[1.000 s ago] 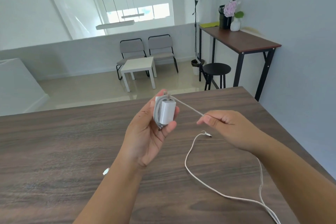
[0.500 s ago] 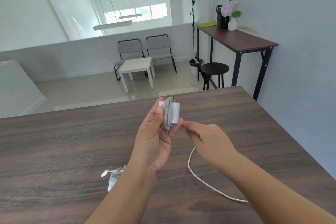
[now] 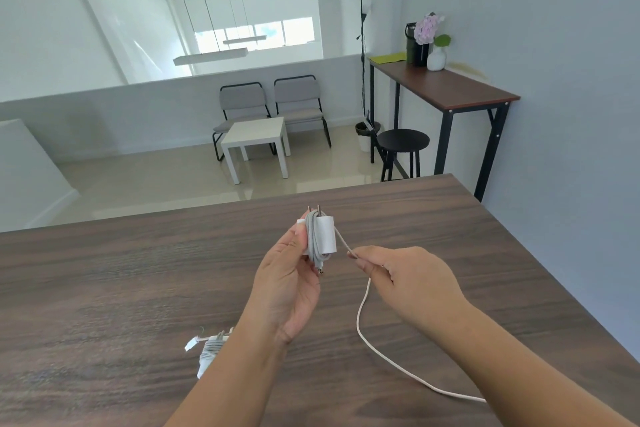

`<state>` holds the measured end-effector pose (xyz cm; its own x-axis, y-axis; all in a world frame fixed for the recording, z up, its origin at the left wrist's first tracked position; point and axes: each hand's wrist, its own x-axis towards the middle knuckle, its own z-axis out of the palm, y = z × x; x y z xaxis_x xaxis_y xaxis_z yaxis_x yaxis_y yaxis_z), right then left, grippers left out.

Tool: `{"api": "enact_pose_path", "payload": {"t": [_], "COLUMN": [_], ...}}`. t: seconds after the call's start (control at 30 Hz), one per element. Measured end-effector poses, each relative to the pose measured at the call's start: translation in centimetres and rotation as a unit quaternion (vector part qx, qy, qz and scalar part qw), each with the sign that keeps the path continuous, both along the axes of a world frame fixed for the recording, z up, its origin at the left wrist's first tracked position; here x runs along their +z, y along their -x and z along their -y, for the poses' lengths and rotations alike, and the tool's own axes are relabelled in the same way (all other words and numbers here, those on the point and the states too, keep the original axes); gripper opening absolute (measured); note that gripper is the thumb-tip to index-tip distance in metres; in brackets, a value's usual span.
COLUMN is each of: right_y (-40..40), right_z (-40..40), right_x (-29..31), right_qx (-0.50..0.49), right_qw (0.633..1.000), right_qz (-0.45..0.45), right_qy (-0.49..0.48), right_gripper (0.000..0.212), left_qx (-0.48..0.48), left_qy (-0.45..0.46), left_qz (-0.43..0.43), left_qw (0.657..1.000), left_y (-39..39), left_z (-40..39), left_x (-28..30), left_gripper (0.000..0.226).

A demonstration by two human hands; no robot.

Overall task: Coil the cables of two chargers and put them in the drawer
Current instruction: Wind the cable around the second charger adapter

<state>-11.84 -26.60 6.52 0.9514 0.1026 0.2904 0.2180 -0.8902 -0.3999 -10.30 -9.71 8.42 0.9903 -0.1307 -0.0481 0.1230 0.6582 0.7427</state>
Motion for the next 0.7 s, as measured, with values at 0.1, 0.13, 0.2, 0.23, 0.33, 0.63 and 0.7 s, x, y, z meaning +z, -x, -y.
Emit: {"api": "enact_pose_path", "payload": {"t": [0.1,0.13,0.2,0.23,0.33,0.63,0.7], "right_y": [0.0,0.0,0.1,0.2,0.5,1.6,1.8], "right_z": [0.3,0.3,0.2,0.1,-0.4,-1.6,-1.9], "right_x": [-0.2,-0.3,-0.4,-0.6,-0.8,1.8,2.5], "right_qx": [0.000,0.001,0.001,0.002,0.020,0.123,0.142], "right_qw": [1.000,1.000,1.000,1.000,0.999,0.989,0.985], "right_qz": [-0.006,-0.008,-0.007,0.000,0.018,0.020,0.017], "right_qy": [0.002,0.004,0.015,0.021,0.041,0.080,0.097], "right_gripper": [0.029,0.028,0.028,0.029,0.048,0.031,0.029], "left_qx": [-0.011,-0.010,-0.011,-0.010,0.007,0.124,0.138], "left_qy": [0.001,0.003,0.005,0.003,-0.014,-0.182,-0.203], "left_qz": [-0.006,-0.011,-0.011,-0.011,-0.004,0.096,0.100], "left_qw": [1.000,1.000,1.000,1.000,1.000,0.971,0.964], "left_y": [-0.1,-0.1,0.0,0.1,0.1,-0.1,-0.1], "left_z": [0.1,0.2,0.5,0.6,0.8,0.9,0.7], "left_x": [0.0,-0.1,-0.1,-0.2,-0.4,-0.3,-0.2], "left_gripper": [0.030,0.029,0.029,0.030,0.033,0.027,0.027]}}
